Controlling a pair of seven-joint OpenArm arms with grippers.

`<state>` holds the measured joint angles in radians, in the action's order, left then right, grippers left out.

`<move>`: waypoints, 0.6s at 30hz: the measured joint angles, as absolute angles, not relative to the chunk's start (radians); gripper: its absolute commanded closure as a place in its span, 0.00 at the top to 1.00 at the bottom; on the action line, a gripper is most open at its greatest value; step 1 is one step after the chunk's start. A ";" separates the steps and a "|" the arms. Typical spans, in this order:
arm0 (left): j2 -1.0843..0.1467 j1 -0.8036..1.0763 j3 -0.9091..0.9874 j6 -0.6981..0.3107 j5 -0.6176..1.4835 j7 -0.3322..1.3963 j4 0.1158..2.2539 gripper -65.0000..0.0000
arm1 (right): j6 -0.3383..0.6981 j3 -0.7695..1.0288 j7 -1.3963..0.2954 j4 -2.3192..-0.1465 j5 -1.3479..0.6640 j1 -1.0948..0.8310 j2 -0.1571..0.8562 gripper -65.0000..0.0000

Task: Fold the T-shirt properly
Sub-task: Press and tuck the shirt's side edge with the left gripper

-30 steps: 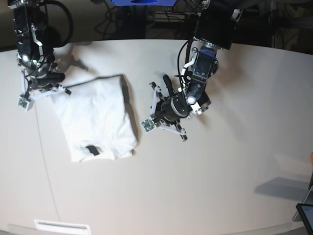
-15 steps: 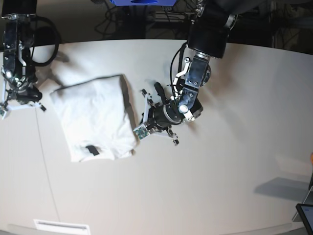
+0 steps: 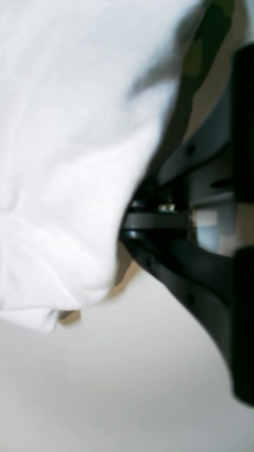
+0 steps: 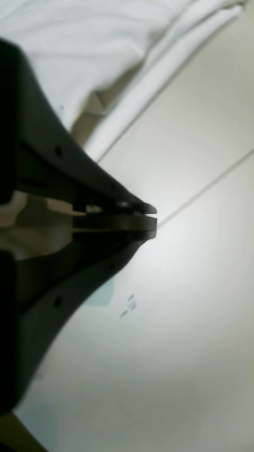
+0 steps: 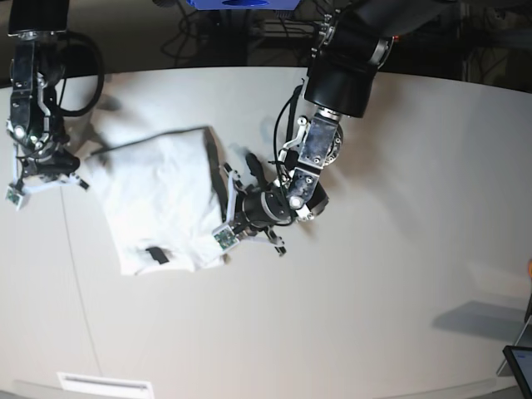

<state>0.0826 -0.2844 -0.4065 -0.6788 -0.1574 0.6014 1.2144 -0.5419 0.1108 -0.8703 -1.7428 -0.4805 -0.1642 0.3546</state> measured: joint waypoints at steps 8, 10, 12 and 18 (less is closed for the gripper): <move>0.080 -0.305 -0.406 -0.651 -0.173 0.617 1.208 0.00 | -0.485 0.111 -0.878 -1.744 -0.481 -0.165 0.322 0.00; 0.080 -0.311 -0.409 -0.648 -0.173 0.620 1.204 0.00 | -0.479 0.110 -0.888 -1.745 -0.488 -0.168 0.315 0.00; 0.082 -0.330 -0.408 -0.646 -0.168 0.613 1.174 0.00 | -0.480 0.102 -0.908 -1.745 -0.485 -0.169 0.318 0.00; 0.109 -0.359 -0.407 -0.632 -0.167 0.512 1.077 0.00 | -0.478 0.034 -0.937 -1.819 -0.493 -0.174 0.313 0.00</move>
<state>0.1085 -0.3592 -0.4072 -0.6319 -0.1669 0.5121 1.0767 -0.4782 0.0341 -0.9375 -1.8191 -0.4927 -0.1741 0.3130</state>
